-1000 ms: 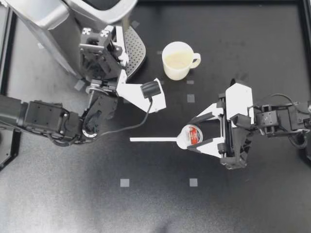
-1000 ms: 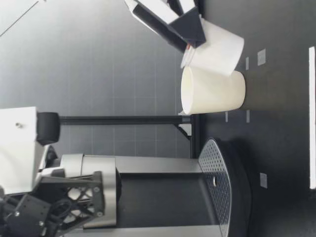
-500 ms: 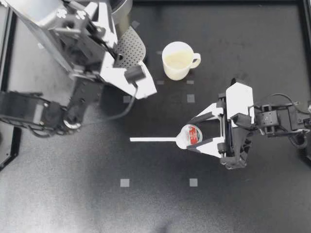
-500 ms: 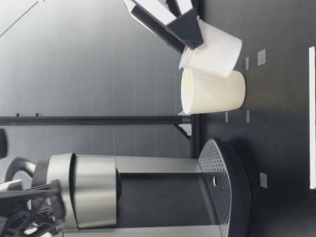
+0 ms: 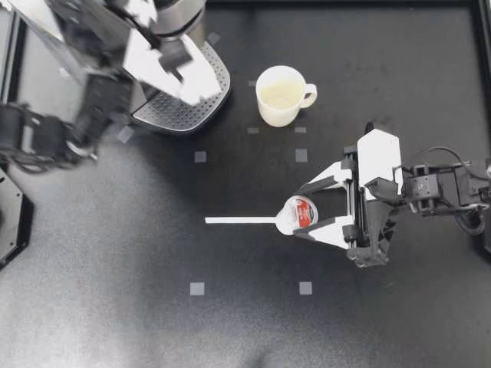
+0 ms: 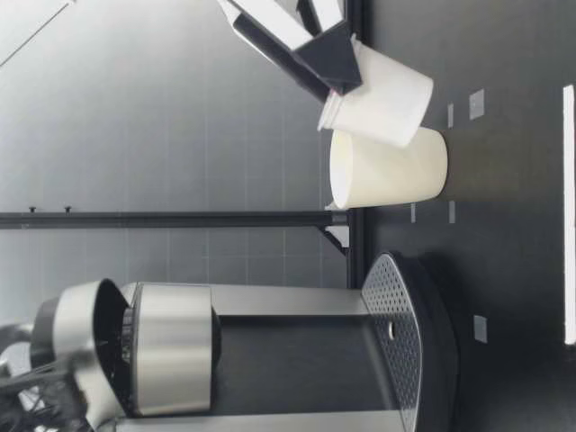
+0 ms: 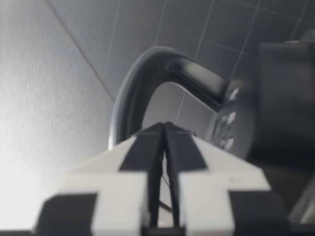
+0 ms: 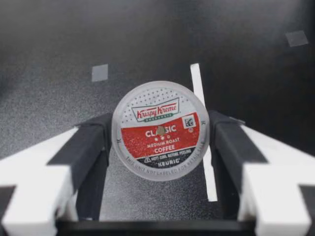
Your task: Place the coffee capsule inside the capsule container, then place the cup onto the center of the cup tray.
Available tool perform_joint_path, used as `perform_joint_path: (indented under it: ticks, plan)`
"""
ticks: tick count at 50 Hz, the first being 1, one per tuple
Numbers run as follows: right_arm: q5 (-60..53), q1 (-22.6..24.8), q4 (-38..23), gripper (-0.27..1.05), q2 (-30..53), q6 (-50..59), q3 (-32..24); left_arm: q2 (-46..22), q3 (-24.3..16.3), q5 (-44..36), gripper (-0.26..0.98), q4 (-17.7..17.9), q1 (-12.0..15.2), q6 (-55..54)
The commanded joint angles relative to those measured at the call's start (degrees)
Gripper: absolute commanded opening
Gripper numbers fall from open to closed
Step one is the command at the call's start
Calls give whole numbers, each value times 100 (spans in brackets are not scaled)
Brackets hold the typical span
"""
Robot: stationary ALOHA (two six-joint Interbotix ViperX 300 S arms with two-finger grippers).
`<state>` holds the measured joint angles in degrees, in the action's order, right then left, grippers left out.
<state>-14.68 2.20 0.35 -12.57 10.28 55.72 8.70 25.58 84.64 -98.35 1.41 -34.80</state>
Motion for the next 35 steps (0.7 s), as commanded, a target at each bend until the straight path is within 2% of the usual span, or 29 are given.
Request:
perform_joint_path:
  ticks: [1,9,17,27,35]
  plan:
    - [-62,-35,0,57,-132,-18,-149,369,-35,-88,9,-35,123,-193]
    - [-79,-35,0,57,-123,-35,-202,826,141,-633,9,44,316,-879]
    - [-88,-35,0,57,-132,-44,-281,1239,272,-1230,9,290,563,-1485]
    - [-202,-35,0,57,-141,-44,-316,1749,501,-2013,9,563,993,-2074]
    - [-308,-35,0,57,-202,-70,-343,2136,729,-2602,9,642,1257,-2522]
